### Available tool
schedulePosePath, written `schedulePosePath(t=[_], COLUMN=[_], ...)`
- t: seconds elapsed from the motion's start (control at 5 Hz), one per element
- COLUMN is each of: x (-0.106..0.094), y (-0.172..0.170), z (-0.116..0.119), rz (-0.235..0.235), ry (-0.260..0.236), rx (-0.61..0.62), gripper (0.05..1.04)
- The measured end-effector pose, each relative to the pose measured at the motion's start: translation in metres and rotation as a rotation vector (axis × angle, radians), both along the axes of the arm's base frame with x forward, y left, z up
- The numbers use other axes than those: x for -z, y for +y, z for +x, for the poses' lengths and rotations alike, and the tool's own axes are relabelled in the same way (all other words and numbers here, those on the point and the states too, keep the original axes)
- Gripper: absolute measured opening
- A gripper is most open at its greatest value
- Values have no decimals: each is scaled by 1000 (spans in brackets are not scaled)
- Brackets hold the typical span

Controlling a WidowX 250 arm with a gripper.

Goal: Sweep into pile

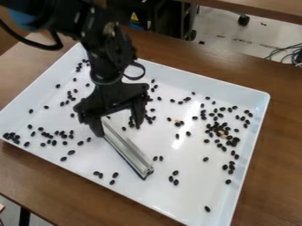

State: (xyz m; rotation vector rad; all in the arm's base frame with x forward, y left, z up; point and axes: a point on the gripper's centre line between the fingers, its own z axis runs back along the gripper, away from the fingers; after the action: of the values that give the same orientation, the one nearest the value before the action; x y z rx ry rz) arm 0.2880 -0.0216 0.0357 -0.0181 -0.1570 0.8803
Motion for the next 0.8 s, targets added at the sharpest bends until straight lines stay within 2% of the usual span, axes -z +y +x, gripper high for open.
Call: schedulePosePath(t=[0.2,0.4,0.6,0.8], x=[6,13,26,33], y=[5,5,3,3], z=[-1,-9,-7,-7], rz=[31,22,-15,-27], ry=[12,34,40,47], rx=[-51,-65,-74,-79], gripper=[999,999,961,745])
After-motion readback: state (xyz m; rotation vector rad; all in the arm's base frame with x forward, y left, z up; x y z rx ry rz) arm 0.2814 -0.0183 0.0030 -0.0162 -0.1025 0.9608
